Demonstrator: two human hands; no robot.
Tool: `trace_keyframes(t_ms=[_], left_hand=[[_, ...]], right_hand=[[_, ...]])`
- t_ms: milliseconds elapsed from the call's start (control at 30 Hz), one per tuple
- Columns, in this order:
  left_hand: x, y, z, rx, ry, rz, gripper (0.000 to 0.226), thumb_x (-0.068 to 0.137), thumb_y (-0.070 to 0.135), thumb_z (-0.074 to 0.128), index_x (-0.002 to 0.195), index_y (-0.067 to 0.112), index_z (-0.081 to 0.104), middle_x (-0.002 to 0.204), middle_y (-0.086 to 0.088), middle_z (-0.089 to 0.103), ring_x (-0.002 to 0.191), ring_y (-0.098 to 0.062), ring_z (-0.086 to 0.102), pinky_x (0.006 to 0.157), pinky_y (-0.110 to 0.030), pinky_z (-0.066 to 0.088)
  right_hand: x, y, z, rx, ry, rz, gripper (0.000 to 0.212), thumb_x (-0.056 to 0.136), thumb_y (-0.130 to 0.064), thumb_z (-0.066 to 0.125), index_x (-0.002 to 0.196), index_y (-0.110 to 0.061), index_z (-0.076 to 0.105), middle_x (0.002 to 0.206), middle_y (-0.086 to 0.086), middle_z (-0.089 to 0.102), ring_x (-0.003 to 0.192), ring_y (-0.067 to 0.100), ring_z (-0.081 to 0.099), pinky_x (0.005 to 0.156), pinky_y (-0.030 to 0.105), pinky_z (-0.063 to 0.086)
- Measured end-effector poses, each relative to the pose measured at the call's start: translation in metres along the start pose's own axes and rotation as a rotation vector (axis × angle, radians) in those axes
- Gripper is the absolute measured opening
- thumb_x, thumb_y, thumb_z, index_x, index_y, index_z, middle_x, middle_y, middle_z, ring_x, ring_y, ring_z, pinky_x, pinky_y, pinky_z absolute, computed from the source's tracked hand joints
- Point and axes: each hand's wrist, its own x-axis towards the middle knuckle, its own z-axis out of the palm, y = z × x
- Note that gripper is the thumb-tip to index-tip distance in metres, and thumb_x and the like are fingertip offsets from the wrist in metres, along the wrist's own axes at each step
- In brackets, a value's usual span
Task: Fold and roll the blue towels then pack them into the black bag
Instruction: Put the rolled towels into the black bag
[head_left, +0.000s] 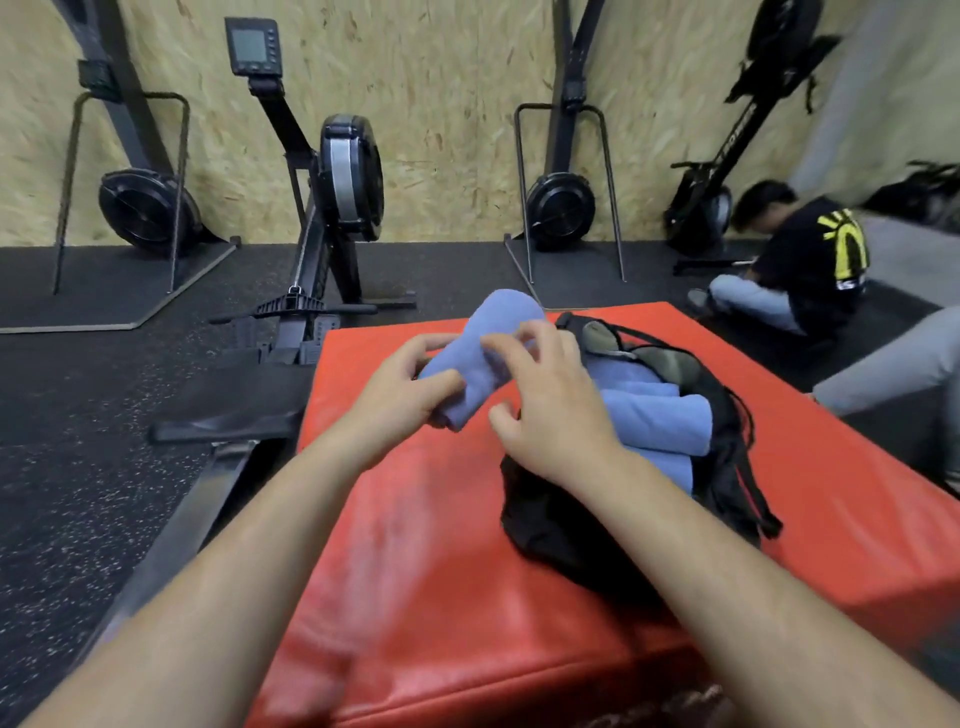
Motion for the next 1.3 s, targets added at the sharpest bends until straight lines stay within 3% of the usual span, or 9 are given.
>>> trace_keyframes(t_ms=[100,167,300,500,667,800,933,1100,1300], left_hand=[[-0.008,0.015,0.020,0.026,-0.154,0.013,0.042,0.071,0.021,0.058,0.110,0.035,0.068,0.103,-0.012,0.072,0.081,-0.022,0.067,0.070,-0.044,0.055],[-0.013,0.020,0.034,0.070,-0.215,0.045,0.038,0.078,0.024,0.062,0.115,0.034,0.067,0.112,-0.004,0.070,0.092,-0.011,0.066,0.082,-0.042,0.055],[-0.018,0.029,0.060,0.369,-0.109,0.349,0.062,0.074,0.035,0.086,0.125,0.035,0.051,0.124,0.012,0.047,0.114,0.016,0.043,0.093,-0.003,0.035],[0.007,0.054,0.097,0.129,-0.100,0.341,0.045,0.080,0.012,0.082,0.115,0.020,0.055,0.106,0.007,0.066,0.096,-0.006,0.064,0.081,-0.023,0.052],[0.029,0.057,0.113,-0.005,-0.146,0.152,0.035,0.090,0.030,0.073,0.116,0.018,0.054,0.099,0.006,0.072,0.091,-0.007,0.069,0.077,-0.025,0.058],[0.046,0.043,0.125,0.199,-0.095,0.191,0.037,0.089,0.044,0.069,0.116,0.024,0.053,0.107,0.009,0.067,0.097,-0.003,0.064,0.080,-0.018,0.049],[0.066,0.019,0.129,0.429,0.008,0.210,0.053,0.079,0.064,0.062,0.124,0.043,0.046,0.119,0.003,0.046,0.112,-0.021,0.051,0.102,-0.037,0.042],[0.077,0.018,0.133,0.571,-0.069,0.107,0.042,0.082,0.017,0.068,0.115,0.031,0.048,0.088,-0.004,0.066,0.074,-0.022,0.061,0.069,-0.037,0.052],[0.088,0.024,0.131,0.422,0.132,0.154,0.011,0.088,0.023,0.064,0.098,0.021,0.058,0.077,0.005,0.065,0.064,-0.005,0.057,0.052,-0.015,0.039]], right_hand=[[-0.005,0.024,-0.022,-0.254,0.054,-0.160,0.065,0.065,-0.019,0.063,0.130,-0.025,0.059,0.144,0.006,0.047,0.129,0.032,0.041,0.098,0.043,0.040],[-0.007,0.039,-0.033,-0.333,0.064,-0.174,0.055,0.065,-0.024,0.067,0.120,-0.026,0.063,0.128,0.000,0.057,0.118,0.030,0.047,0.089,0.040,0.040],[-0.017,0.059,-0.054,-0.454,0.111,-0.104,0.044,0.066,-0.049,0.061,0.100,-0.023,0.067,0.096,-0.002,0.060,0.095,0.028,0.048,0.075,0.037,0.031],[-0.024,0.090,-0.091,-0.322,0.098,-0.003,0.056,0.067,-0.043,0.060,0.120,-0.024,0.057,0.108,-0.003,0.059,0.104,0.026,0.052,0.086,0.037,0.038],[-0.028,0.122,-0.112,-0.193,-0.083,0.089,0.078,0.070,-0.053,0.068,0.139,-0.046,0.035,0.122,-0.007,0.057,0.112,0.023,0.058,0.089,0.044,0.045],[-0.019,0.141,-0.110,-0.266,-0.124,0.101,0.062,0.077,-0.046,0.063,0.135,-0.047,0.039,0.113,-0.009,0.060,0.111,0.021,0.058,0.087,0.043,0.045],[-0.006,0.159,-0.108,-0.331,-0.155,0.198,0.058,0.078,-0.042,0.064,0.132,-0.047,0.043,0.111,-0.007,0.059,0.110,0.022,0.057,0.089,0.040,0.041],[0.012,0.167,-0.107,-0.391,-0.206,0.340,0.046,0.074,-0.025,0.063,0.116,-0.041,0.055,0.106,-0.005,0.063,0.104,0.025,0.059,0.079,0.039,0.033],[0.034,0.156,-0.088,-0.383,-0.278,0.340,0.040,0.074,-0.017,0.059,0.107,-0.039,0.062,0.102,-0.009,0.064,0.103,0.023,0.058,0.079,0.038,0.029]])
